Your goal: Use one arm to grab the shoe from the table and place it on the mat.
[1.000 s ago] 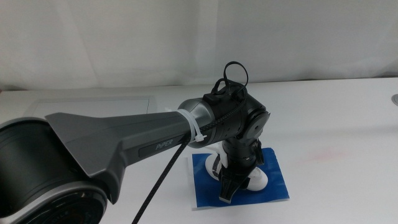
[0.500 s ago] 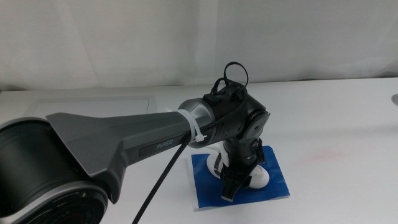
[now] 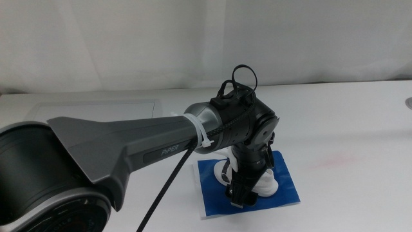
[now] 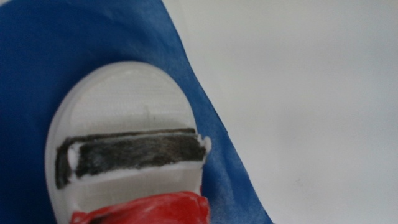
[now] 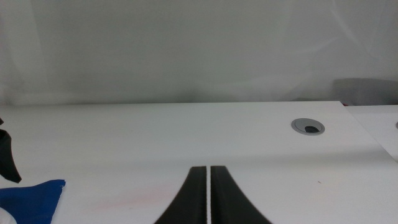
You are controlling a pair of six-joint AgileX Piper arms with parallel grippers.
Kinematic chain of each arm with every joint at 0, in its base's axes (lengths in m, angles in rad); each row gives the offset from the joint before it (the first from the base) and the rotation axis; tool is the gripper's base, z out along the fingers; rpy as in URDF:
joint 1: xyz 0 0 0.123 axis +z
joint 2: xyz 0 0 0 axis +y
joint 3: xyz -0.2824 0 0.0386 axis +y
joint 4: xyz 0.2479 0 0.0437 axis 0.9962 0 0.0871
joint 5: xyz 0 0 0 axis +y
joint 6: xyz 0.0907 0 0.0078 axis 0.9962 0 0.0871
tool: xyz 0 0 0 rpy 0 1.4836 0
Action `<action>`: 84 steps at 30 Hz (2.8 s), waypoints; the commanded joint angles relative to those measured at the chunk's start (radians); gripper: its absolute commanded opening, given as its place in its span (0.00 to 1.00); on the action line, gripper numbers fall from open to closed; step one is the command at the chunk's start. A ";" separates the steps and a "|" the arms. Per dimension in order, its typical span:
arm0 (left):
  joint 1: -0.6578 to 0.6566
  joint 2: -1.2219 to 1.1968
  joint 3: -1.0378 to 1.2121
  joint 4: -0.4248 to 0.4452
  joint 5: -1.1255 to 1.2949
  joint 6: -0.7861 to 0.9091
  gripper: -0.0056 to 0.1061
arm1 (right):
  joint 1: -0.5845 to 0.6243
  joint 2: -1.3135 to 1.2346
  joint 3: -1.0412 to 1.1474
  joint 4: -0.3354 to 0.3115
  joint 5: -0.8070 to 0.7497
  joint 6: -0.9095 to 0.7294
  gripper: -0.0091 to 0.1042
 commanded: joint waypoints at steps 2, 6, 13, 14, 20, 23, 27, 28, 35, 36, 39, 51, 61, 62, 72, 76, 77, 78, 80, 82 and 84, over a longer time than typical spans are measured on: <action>-0.005 -0.006 0.005 0.002 0.016 -0.015 0.88 | -0.008 -0.005 0.007 -0.003 -0.015 -0.007 0.06; -0.005 -0.012 0.005 0.031 0.017 -0.015 0.88 | -0.008 -0.005 0.007 -0.003 -0.015 -0.007 0.06; -0.005 -0.046 0.005 0.083 0.009 0.005 0.88 | -0.008 -0.005 0.007 -0.003 -0.015 -0.007 0.06; -0.005 -0.054 0.005 0.097 0.006 0.008 0.88 | -0.008 -0.005 0.007 -0.003 -0.015 -0.007 0.06; -0.005 -0.119 0.005 0.197 0.001 0.011 0.86 | -0.008 -0.005 0.007 -0.003 -0.015 -0.007 0.06; -0.005 -0.156 0.005 0.257 -0.007 0.026 0.86 | -0.008 -0.005 0.007 -0.003 -0.015 -0.007 0.06; -0.005 -0.205 0.005 0.371 -0.019 0.069 0.86 | -0.008 -0.005 0.007 -0.003 -0.015 -0.007 0.06; -0.005 -0.217 0.005 0.412 -0.025 0.085 0.86 | -0.008 -0.005 0.007 -0.003 -0.015 -0.007 0.06; -0.005 -0.273 0.005 0.653 -0.103 0.283 0.86 | -0.008 -0.005 0.007 -0.003 -0.015 -0.007 0.06; -0.005 -0.279 0.005 0.681 -0.115 0.333 0.86 | -0.008 -0.005 0.007 -0.003 -0.015 -0.007 0.06; -0.005 -0.300 0.005 0.739 -0.167 0.478 0.86 | -0.008 -0.005 0.007 -0.003 -0.015 -0.007 0.06; -0.006 -0.350 0.005 0.757 -0.356 1.373 0.86 | -0.008 -0.005 0.007 -0.003 -0.015 -0.007 0.06; -0.006 -0.398 0.005 0.755 -0.234 1.796 0.86 | -0.008 -0.005 0.007 -0.003 -0.015 -0.007 0.06; -0.006 -0.400 0.005 0.750 -0.202 1.820 0.86 | -0.008 -0.005 0.007 -0.003 -0.015 -0.007 0.06; 0.142 -0.502 0.003 0.406 -0.067 2.001 0.86 | -0.008 -0.005 0.007 -0.003 -0.015 -0.007 0.06; 0.266 -0.558 0.006 0.287 -0.055 2.010 0.86 | -0.008 -0.005 0.007 -0.003 -0.015 -0.007 0.06; 0.302 -0.572 0.006 0.263 -0.052 2.010 0.86 | -0.008 -0.005 0.007 -0.003 -0.015 -0.007 0.06; 0.337 -0.586 0.007 0.243 -0.048 2.010 0.86 | -0.008 -0.005 0.007 -0.003 -0.015 -0.007 0.06; 0.401 -0.613 0.007 0.198 -0.040 2.010 0.86 | -0.008 -0.005 0.007 -0.003 -0.015 -0.007 0.06; 0.471 -0.643 0.007 0.163 -0.033 2.011 0.86 | -0.008 -0.005 0.007 -0.003 -0.015 -0.007 0.06; 0.531 -0.668 0.007 0.145 -0.023 2.011 0.86 | -0.008 -0.005 0.007 -0.003 -0.015 -0.007 0.06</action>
